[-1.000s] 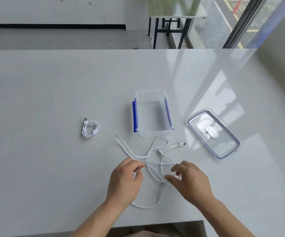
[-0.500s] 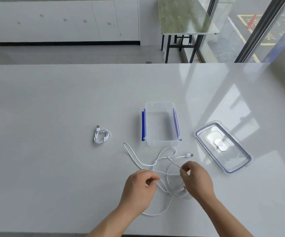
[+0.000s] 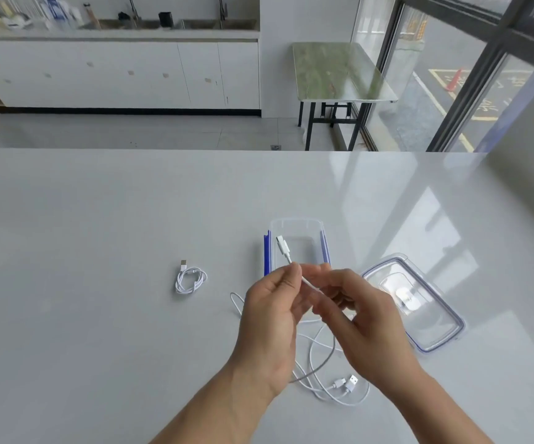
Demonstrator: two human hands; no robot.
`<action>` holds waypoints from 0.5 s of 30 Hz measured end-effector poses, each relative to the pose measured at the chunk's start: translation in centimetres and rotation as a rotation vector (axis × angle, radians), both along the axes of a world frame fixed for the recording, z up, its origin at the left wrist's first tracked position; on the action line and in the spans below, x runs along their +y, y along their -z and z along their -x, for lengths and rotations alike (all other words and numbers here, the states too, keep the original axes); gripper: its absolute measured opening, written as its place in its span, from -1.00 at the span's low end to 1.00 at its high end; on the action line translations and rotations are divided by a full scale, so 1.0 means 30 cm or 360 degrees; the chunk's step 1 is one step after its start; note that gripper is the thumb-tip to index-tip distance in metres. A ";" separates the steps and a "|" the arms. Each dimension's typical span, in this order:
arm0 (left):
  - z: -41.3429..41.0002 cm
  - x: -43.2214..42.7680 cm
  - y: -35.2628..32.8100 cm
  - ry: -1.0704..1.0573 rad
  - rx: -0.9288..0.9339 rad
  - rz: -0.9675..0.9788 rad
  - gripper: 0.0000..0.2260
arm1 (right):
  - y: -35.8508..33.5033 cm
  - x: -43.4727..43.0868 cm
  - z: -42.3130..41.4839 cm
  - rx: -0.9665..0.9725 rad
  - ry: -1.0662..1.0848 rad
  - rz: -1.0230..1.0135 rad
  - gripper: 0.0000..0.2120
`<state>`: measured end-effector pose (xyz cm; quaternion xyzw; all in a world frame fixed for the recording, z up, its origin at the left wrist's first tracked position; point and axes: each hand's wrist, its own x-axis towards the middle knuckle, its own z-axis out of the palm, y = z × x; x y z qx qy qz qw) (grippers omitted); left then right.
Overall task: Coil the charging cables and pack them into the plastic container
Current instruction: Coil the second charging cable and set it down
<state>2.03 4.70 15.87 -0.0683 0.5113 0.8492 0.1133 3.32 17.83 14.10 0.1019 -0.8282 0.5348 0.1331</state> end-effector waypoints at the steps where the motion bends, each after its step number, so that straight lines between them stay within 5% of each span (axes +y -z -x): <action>1: 0.009 -0.016 -0.016 -0.0032 -0.0048 -0.0110 -0.72 | 0.004 -0.006 -0.007 -0.0058 0.0000 0.0027 -0.84; 6: 0.040 -0.101 -0.093 -0.0080 -0.0101 -0.0493 -0.81 | 0.073 -0.001 -0.033 -0.0512 -0.0357 0.0068 -0.90; 12: 0.047 -0.165 -0.147 0.0052 -0.0050 -0.0427 -0.82 | 0.084 0.054 0.021 -0.0882 -0.0565 0.0167 -0.54; 15: 0.047 -0.196 -0.153 0.0211 -0.0049 -0.0250 -0.80 | 0.053 0.090 0.092 -0.0950 -0.0517 0.0069 -0.61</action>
